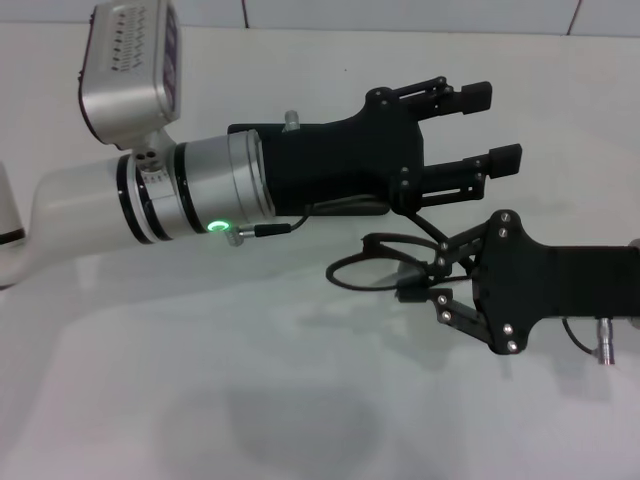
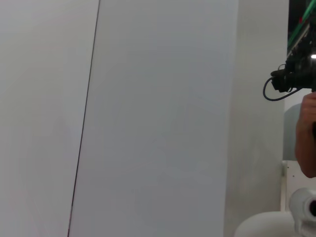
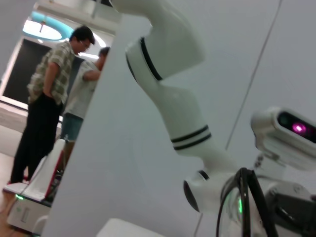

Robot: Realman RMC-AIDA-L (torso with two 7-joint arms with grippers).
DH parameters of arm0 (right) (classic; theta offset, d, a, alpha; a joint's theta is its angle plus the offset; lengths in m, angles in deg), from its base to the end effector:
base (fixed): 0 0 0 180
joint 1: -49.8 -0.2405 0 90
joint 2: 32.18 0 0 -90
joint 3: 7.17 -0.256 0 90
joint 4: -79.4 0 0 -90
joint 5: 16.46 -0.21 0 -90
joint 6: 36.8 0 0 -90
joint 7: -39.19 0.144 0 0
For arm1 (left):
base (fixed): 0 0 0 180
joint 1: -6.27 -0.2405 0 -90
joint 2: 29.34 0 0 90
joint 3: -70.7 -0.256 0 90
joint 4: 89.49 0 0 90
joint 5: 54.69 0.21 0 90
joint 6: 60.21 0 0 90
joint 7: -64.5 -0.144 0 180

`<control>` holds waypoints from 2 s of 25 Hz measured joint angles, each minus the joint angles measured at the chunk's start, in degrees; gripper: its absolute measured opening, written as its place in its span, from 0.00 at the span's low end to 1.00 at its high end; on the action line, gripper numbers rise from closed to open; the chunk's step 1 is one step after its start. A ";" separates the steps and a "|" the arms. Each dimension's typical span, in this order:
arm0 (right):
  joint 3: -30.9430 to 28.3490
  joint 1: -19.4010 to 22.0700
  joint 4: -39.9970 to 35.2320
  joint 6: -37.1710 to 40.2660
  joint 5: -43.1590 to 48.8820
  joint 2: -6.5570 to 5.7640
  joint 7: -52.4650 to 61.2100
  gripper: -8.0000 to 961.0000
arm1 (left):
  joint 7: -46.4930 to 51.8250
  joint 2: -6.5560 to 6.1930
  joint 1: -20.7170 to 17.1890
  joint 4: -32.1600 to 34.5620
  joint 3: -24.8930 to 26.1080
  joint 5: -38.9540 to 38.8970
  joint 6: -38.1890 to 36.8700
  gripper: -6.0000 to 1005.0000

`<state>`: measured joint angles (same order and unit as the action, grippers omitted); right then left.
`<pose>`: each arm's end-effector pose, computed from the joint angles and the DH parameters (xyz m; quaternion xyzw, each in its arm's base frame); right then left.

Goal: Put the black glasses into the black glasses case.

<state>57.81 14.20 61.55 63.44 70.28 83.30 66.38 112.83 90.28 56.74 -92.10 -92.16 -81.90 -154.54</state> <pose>0.2109 0.2961 -0.0353 -0.9096 -0.1862 0.3621 0.0829 -0.1501 0.3353 -0.0688 -0.8934 -0.0640 -0.4417 0.0511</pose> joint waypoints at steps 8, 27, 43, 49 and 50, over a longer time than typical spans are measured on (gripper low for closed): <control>-1.88 0.18 0.01 -1.42 0.00 0.05 0.14 0.13 | -0.12 0.06 0.97 -0.29 -0.05 0.60 0.32 0.71; -0.90 0.58 -1.33 -3.57 1.16 -0.24 -0.43 0.13 | -0.01 -0.13 1.71 -1.06 0.00 -2.63 1.84 0.71; -1.62 5.50 -6.20 2.80 -3.19 0.50 -2.35 0.13 | -1.68 0.09 0.92 -2.96 -0.09 0.22 2.08 0.71; -1.57 5.09 -5.62 1.07 -3.69 0.53 -1.01 0.13 | -2.15 0.02 1.05 -1.64 -0.08 1.79 1.65 0.71; -1.49 5.04 -5.50 0.81 -3.69 0.54 -0.67 0.13 | -2.17 -0.01 1.05 -1.63 -0.07 1.87 1.61 0.71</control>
<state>56.33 19.24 56.05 64.25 66.59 83.83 65.71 110.66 90.27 57.79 -93.73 -92.24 -80.03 -152.94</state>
